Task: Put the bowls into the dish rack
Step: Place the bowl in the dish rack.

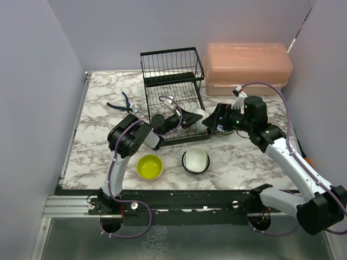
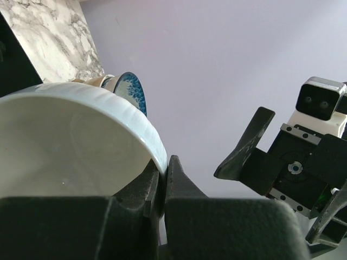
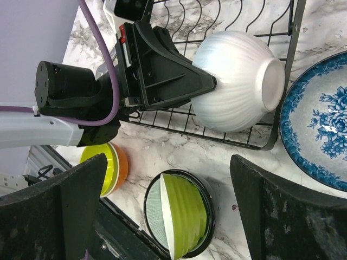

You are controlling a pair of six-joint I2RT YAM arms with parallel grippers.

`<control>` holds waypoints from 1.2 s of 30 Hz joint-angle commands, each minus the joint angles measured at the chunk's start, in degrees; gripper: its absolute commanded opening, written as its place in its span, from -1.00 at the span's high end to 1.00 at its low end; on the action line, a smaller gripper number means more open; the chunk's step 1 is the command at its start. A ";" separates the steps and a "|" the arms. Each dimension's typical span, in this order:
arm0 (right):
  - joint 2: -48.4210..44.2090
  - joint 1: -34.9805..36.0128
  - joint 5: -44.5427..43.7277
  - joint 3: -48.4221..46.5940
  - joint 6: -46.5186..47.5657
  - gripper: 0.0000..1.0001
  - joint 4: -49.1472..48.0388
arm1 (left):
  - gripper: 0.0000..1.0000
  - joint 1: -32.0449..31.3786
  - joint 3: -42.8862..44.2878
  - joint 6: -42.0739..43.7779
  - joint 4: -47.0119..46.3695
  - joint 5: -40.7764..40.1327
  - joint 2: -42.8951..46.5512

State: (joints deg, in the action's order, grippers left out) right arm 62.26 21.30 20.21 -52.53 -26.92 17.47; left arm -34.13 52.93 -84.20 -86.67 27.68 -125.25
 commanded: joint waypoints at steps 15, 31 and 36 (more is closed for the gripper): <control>0.86 -0.21 -0.49 -2.00 1.24 -0.99 1.65 | 1.00 1.45 -4.49 -4.04 -9.44 0.49 -3.35; 0.76 -0.20 -0.16 -1.53 1.34 -1.00 1.29 | 1.00 1.96 -5.72 -2.72 -1.82 -0.12 -1.51; 0.36 -0.20 -0.44 -1.68 1.34 -0.99 1.57 | 1.00 1.80 -3.90 -2.76 0.11 0.92 -0.91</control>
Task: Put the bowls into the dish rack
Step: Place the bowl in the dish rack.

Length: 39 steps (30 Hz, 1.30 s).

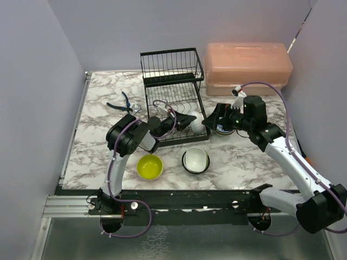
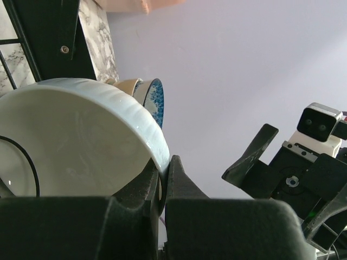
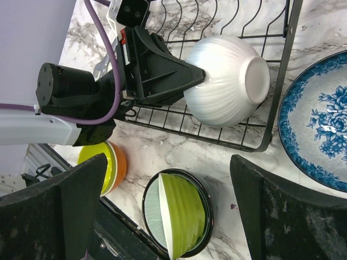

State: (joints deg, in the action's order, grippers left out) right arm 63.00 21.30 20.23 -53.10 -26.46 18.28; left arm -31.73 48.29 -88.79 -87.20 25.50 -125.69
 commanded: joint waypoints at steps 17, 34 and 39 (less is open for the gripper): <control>-1.80 -0.21 -1.13 -1.04 1.06 -1.00 1.44 | -0.02 -1.94 1.53 13.12 16.68 1.84 6.46; -3.28 -0.19 -2.24 -1.54 1.26 -0.99 2.45 | -0.89 -1.85 0.80 29.63 41.01 -6.41 19.95; -3.74 -0.16 -2.42 -1.58 1.23 -0.99 2.79 | -0.90 -1.38 0.94 36.44 51.16 -9.17 25.05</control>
State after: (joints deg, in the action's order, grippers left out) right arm 60.55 21.30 18.94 -53.10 -25.87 19.68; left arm -33.47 49.54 -60.66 -47.35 20.43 -105.38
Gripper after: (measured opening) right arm 0.996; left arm 0.947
